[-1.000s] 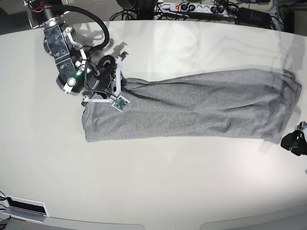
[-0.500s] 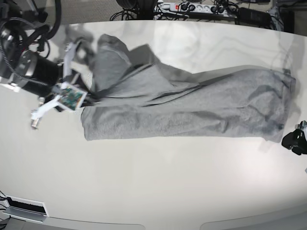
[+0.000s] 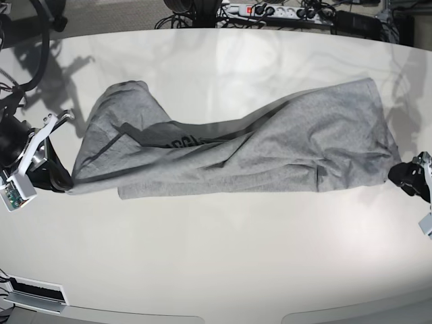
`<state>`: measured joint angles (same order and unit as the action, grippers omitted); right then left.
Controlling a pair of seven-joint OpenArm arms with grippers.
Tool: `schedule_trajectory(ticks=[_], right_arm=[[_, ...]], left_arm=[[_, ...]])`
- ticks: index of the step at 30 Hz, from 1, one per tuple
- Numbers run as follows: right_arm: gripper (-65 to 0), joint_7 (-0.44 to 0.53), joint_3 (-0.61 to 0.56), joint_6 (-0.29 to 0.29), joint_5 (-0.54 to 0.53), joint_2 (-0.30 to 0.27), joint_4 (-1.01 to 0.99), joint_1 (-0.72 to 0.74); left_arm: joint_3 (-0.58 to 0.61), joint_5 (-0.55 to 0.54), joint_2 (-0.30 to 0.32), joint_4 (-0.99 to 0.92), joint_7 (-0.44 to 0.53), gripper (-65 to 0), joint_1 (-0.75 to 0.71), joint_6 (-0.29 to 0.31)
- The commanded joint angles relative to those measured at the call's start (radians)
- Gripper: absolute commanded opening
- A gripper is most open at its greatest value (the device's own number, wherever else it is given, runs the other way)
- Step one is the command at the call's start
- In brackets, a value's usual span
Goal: Layout the t-shirt on the table in an organized manner, then fold the t-shirt properly
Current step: 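Pull the shirt edge with the right gripper, regrasp with the left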
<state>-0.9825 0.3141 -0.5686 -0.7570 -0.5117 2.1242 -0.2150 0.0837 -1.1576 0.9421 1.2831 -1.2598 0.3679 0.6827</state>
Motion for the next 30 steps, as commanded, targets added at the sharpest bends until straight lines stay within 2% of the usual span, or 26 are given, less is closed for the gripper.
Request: schedule_trajectory(ticks=[1, 4, 5, 10, 17, 19, 21, 24, 26, 28, 30], right_arm=[[-65.0, 0.029, 0.005, -0.016, -0.013, -0.014, -0.011, 0.015], [-65.0, 0.028, 0.003, -0.044, -0.032, -0.014, -0.08, 0.015], [-65.0, 0.029, 0.003, -0.047, -0.037, -0.014, -0.095, 0.016], [-65.0, 0.029, 0.0, -0.064, -0.04, -0.009, -0.106, 0.015], [-65.0, 0.024, 0.0, -0.093, -0.039, 0.04, -0.106, 0.013], [-65.0, 0.025, 0.0, -0.094, -0.039, 0.046, -0.106, 0.014], [-65.0, 0.024, 0.0, -0.094, -0.039, 0.046, -0.106, 0.013], [-65.0, 0.018, 0.0, -0.094, -0.04, 0.046, -0.106, 0.013], [-65.0, 0.018, 0.0, -0.094, -0.039, 0.046, -0.106, 0.013], [-65.0, 0.018, 0.0, -0.094, -0.039, 0.046, -0.106, 0.013], [-65.0, 0.018, 0.0, -0.094, -0.039, 0.046, -0.106, 0.013]], left_arm=[[-0.013, -0.064, 0.024, 0.011, -0.014, -33.4, 0.013, 0.009], [-0.013, -0.247, 0.022, 0.011, -0.136, -33.4, -0.029, 0.015], [-0.013, -0.31, 0.021, 0.012, -0.136, -33.4, -0.047, 0.015], [-0.013, -0.326, 0.0, 0.041, -0.136, -33.4, -0.136, 0.015], [-0.013, -0.326, -0.042, 0.067, -0.136, -33.4, -0.272, 0.015], [-0.013, -0.258, -0.057, 0.067, -0.136, -33.4, -0.294, 0.015], [-0.013, -0.129, -0.068, 0.067, -0.136, -33.4, -0.315, 0.015], [-0.013, 0.117, -0.069, 0.067, 0.091, -33.4, -0.356, 0.015], [-0.013, 0.23, -0.071, 0.067, 0.234, -33.4, -0.385, 0.015], [-0.013, 0.315, -0.084, 0.067, 0.329, -33.4, -0.411, 0.015], [-0.013, 0.425, -0.117, 0.067, 0.378, -33.4, -0.426, 0.015]])
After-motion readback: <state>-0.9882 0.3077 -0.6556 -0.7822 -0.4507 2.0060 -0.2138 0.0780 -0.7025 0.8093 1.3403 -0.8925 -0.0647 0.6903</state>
